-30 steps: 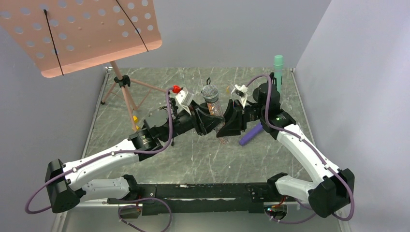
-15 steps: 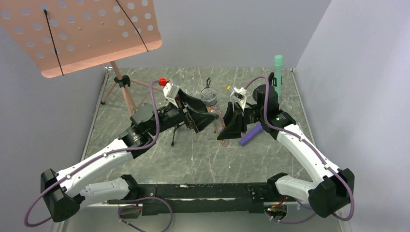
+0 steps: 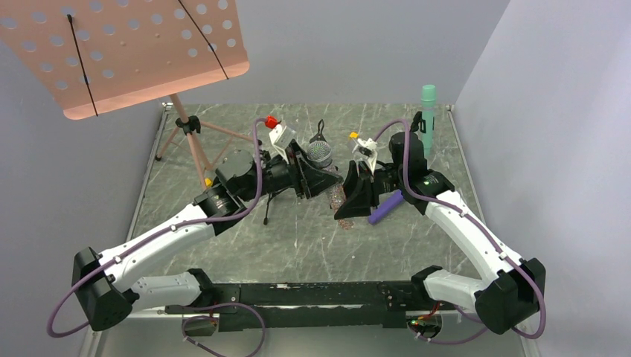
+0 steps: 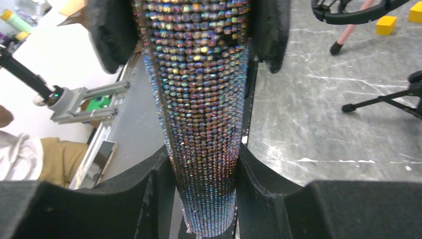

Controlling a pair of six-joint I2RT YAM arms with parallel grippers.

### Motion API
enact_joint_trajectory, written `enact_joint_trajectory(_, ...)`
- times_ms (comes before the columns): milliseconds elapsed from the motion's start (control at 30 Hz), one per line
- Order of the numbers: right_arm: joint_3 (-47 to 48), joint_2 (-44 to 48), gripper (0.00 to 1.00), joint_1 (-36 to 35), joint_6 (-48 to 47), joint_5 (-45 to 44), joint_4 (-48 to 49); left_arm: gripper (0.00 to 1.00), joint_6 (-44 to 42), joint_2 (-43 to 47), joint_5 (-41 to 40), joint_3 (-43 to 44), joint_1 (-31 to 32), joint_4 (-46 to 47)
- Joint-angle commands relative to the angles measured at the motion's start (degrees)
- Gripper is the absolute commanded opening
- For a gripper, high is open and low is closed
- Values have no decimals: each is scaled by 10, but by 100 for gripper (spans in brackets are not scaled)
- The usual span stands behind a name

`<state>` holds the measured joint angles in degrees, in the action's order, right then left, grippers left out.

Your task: Attach the microphones to the stand

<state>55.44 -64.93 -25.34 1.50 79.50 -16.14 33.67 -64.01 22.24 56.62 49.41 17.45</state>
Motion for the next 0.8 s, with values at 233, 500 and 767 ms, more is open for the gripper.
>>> enact_joint_trajectory(233,41,10,75,-3,-103,-16,-74,0,-20,49,7,10,-4,0)
enact_joint_trajectory(500,64,38,100,132,-247,-15,-193,0,-132,205,-131,57,-6,-311)
enact_joint_trajectory(767,-48,81,100,175,-261,-52,-106,0,-239,216,-354,185,-15,-508)
